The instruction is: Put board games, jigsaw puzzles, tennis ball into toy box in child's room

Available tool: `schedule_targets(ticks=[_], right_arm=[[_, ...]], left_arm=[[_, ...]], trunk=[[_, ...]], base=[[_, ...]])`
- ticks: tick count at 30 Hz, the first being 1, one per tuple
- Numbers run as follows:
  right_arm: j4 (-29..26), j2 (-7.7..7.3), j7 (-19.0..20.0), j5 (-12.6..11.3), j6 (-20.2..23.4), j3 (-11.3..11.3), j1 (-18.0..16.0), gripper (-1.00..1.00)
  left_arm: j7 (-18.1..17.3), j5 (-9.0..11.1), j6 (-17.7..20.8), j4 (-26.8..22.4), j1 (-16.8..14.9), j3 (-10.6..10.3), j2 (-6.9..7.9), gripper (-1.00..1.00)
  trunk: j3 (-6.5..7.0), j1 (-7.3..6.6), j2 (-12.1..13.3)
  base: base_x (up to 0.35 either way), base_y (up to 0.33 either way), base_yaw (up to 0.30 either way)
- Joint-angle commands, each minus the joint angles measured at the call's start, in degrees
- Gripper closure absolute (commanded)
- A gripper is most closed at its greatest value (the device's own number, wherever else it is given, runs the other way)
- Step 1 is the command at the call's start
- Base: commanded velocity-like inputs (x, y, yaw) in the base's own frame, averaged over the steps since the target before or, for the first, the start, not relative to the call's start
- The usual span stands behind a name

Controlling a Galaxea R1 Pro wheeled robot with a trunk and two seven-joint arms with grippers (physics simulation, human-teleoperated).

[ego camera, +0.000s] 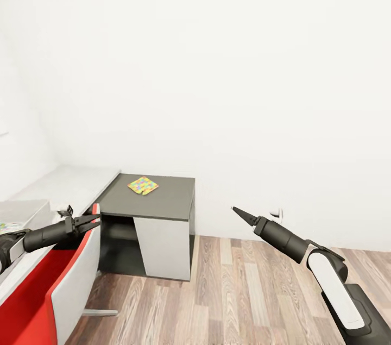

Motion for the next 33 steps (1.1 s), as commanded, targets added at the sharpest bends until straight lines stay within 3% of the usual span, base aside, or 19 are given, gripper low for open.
schedule_targets(ticks=[1, 14, 20, 33], right_arm=[[0.16, -0.01, -0.04, -0.34, 0.28, -0.19, -0.07, -1.0], [3.18, 0.13, -0.09, -0.39, 0.28, -2.12, -0.07, -1.0], [4.75, -0.01, 0.04, -0.46, 0.37, -5.46, -0.07, -1.0], [8.95, -0.07, 1.2, -0.68, 0.5, -9.62, -0.06, -1.0]], left_arm=[[-0.24, -0.4, 0.6, 0.0, -0.04, 0.38, 0.02, -1.0], [-0.24, -0.4, 0.6, 0.0, -0.04, 0.3, -0.07, -1.0], [-0.24, -0.4, 0.59, 0.0, -0.04, 0.22, -0.21, -1.0], [-0.24, -0.47, 0.52, -0.02, -0.04, 0.2, -0.31, -1.0]], trunk=[[-0.21, 0.02, -0.15], [-0.9, 0.02, -0.15], [-1.16, 0.02, -0.15], [-1.73, 0.02, -0.15]], base=[[-0.141, 0.0, -0.208], [-0.105, 0.0, -0.233], [-0.078, 0.0, -0.247], [-0.088, 0.0, -0.248]])
